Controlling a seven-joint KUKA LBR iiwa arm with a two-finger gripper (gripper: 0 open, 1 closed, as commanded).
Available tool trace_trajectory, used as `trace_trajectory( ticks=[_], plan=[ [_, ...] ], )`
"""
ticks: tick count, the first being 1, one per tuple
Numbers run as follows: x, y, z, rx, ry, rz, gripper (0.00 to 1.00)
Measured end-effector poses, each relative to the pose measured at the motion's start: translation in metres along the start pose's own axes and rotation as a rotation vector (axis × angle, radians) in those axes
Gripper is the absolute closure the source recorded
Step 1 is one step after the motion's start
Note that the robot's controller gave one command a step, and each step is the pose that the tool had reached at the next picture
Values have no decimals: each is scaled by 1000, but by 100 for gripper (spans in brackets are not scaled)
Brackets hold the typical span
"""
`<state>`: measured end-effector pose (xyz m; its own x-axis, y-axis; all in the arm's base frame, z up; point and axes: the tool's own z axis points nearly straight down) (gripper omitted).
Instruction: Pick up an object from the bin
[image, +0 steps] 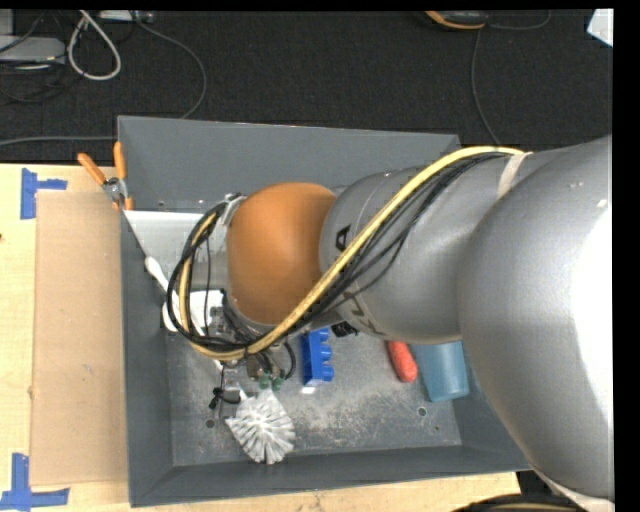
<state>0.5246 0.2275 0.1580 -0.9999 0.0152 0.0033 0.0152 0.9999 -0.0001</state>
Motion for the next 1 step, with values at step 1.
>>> trace_trajectory(
  ticks=[1],
  plan=[
    [0,0,0,0,0,1,0]
  ],
)
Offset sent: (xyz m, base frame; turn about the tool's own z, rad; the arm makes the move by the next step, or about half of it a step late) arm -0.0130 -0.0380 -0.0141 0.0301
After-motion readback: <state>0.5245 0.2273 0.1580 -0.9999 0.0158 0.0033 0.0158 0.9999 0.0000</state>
